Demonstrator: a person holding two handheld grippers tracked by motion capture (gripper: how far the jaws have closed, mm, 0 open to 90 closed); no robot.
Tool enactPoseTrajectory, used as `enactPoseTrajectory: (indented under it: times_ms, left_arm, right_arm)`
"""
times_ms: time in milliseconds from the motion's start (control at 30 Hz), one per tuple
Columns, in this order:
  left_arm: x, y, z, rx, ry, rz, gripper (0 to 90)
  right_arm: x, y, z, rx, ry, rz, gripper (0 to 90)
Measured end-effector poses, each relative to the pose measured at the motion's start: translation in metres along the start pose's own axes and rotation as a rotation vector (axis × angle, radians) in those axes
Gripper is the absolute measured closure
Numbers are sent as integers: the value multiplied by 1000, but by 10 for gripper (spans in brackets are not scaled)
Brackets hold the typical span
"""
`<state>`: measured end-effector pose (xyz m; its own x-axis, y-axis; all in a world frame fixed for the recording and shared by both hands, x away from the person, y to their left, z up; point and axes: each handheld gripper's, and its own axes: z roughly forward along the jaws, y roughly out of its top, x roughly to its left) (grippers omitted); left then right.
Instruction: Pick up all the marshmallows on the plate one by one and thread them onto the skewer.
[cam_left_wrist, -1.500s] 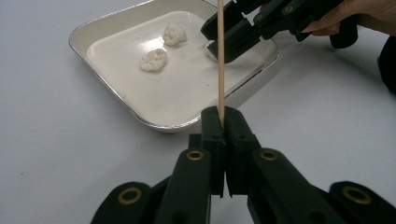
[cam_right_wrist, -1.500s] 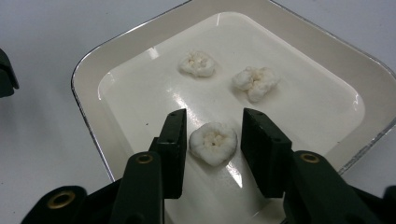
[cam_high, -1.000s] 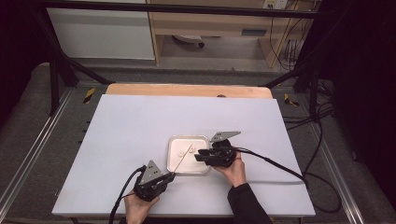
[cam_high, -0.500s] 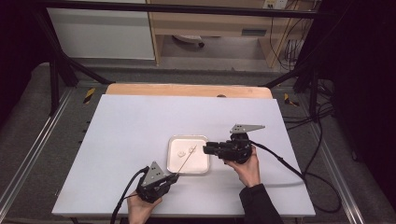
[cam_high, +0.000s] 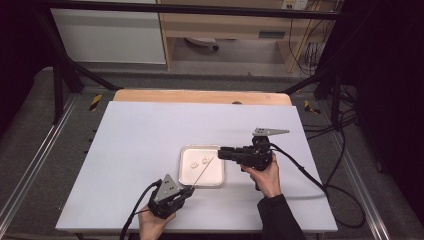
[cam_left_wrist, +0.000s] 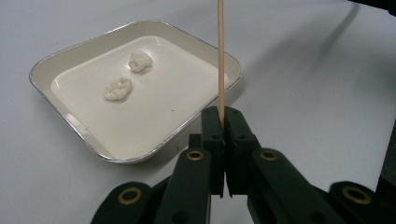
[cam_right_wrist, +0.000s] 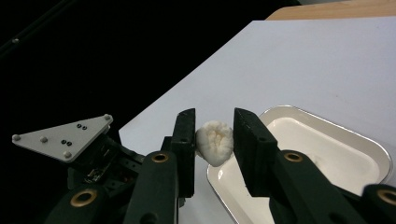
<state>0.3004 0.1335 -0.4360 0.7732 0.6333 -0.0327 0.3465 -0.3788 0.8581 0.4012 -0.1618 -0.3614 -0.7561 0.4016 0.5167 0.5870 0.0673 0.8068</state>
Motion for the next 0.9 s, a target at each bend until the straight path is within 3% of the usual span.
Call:
enactPoseTrajectory:
  times_ms: [633, 900]
  left_arm:
    - [-4, 0, 0, -20, 1, 31, 878]
    - [-5, 0, 2, 1, 14, 34, 880]
  right_arm:
    - [-3, 0, 6, 24, 58, 40, 724]
    - [-3, -4, 12, 38, 78, 51, 739]
